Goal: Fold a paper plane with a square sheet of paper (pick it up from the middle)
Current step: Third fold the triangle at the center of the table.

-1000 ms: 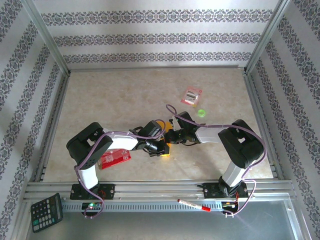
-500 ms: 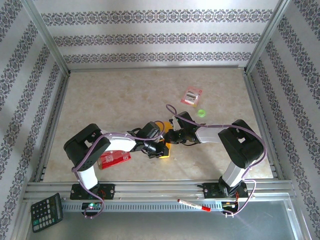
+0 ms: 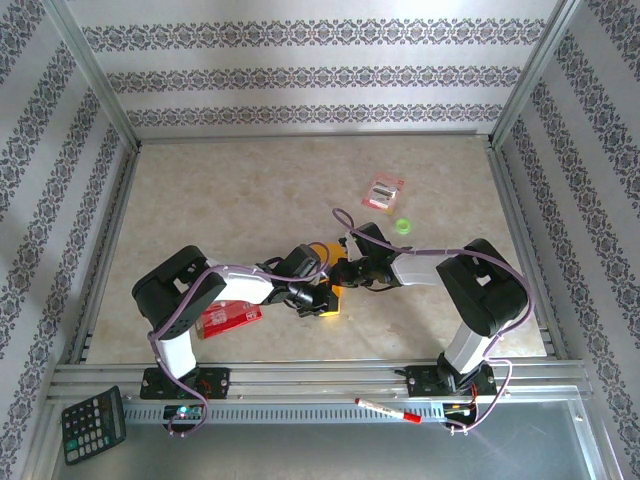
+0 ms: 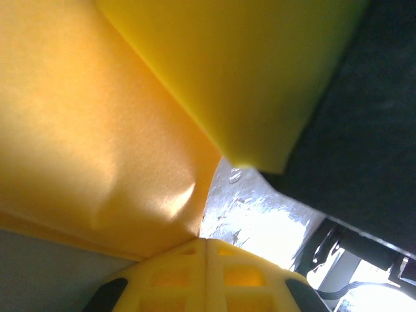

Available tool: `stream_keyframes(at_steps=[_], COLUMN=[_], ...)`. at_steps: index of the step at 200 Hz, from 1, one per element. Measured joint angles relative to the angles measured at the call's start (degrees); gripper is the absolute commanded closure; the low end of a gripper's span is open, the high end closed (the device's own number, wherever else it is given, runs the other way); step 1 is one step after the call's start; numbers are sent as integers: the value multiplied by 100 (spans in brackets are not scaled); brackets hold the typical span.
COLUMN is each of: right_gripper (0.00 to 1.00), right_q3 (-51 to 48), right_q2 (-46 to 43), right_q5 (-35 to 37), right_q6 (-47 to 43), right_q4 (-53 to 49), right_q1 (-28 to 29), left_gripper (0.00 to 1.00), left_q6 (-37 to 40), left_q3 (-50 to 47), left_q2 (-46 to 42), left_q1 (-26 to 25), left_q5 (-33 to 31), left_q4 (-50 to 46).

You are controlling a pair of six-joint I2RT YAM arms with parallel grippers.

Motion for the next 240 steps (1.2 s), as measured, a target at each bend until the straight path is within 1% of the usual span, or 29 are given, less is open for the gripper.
stream_keyframes(at_steps=[36, 56, 112, 150, 181, 240], right_gripper=[100, 100, 100, 100, 100, 100], right_q3=[0, 0, 0, 0, 0, -2], right_q2=[0, 0, 0, 0, 0, 0], right_q5=[-11, -13, -13, -13, -15, -13], right_q6=[-17, -20, -17, -17, -17, -17], right_q4=[2, 2, 2, 2, 4, 11], right_q1=[-7, -7, -7, -7, -7, -9], left_gripper=[94, 94, 94, 94, 93, 89], left_q6=[-103, -160, -369, -323, -214, -149], left_q3=[-249, -367, -374, -372, -341, -304], left_q2=[-162, -332, -273, -245, -17, -20], left_q1=[55, 203, 577, 682, 741, 787], left_q5=[39, 83, 236, 223, 214, 293], left_q4=[221, 232, 780, 758, 667, 632])
